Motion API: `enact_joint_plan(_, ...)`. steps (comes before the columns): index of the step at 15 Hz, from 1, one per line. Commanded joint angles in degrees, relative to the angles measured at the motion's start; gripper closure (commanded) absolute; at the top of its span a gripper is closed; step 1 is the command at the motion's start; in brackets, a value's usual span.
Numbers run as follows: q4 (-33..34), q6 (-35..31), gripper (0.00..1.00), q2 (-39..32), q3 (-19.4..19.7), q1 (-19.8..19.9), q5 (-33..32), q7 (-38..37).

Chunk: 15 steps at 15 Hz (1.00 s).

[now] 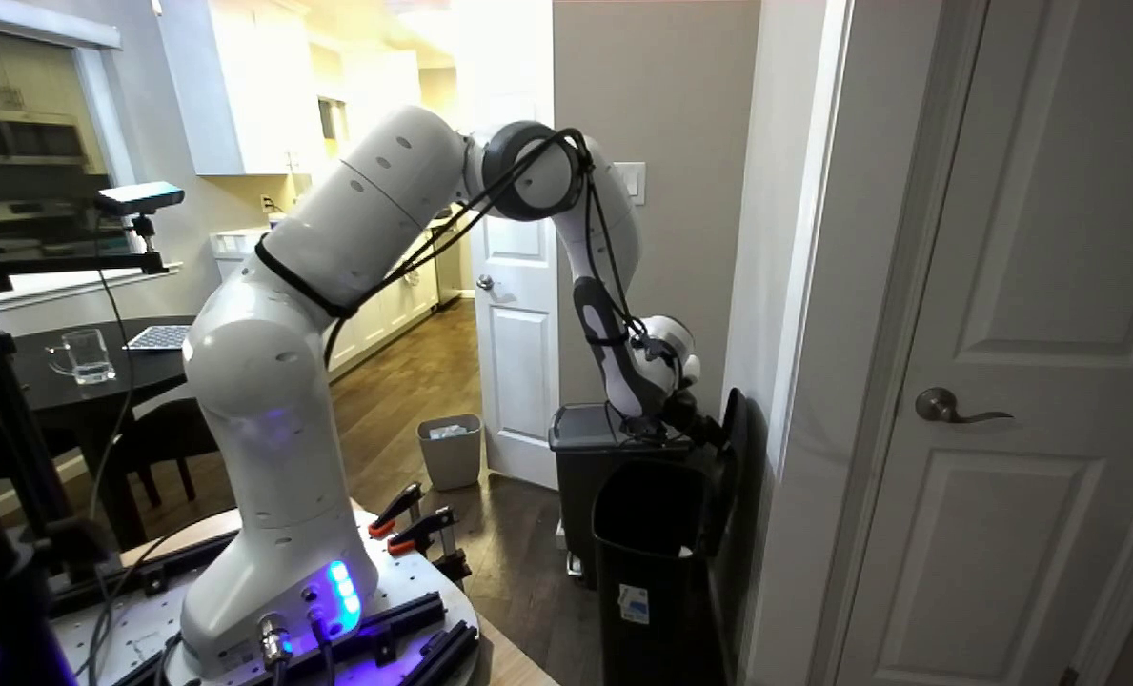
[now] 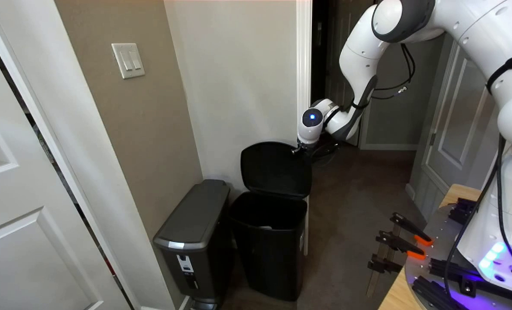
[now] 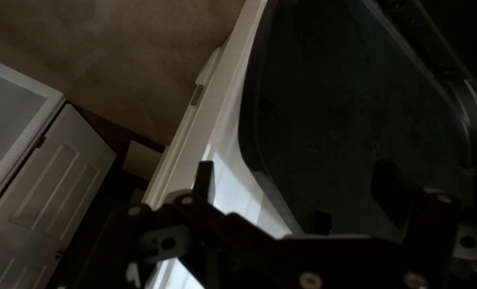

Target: Open the bin completely

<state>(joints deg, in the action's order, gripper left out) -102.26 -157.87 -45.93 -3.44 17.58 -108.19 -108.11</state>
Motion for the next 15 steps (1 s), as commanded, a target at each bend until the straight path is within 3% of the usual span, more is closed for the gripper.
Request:
enact_joint_plan(1, -0.4, -5.9, 0.00, 0.1, -1.9, 1.3, 3.9, 3.1)
enact_joint_plan(4, -1.7, -10.8, 0.00, -0.6, -2.8, 0.8, 4.4, 2.9)
enact_joint_plan(12, -5.4, -13.6, 0.00, -2.7, -6.7, -2.6, 2.2, 0.8)
enact_joint_plan(15, -4.7, -11.8, 0.00, -3.3, -6.8, -3.4, 2.5, 0.3)
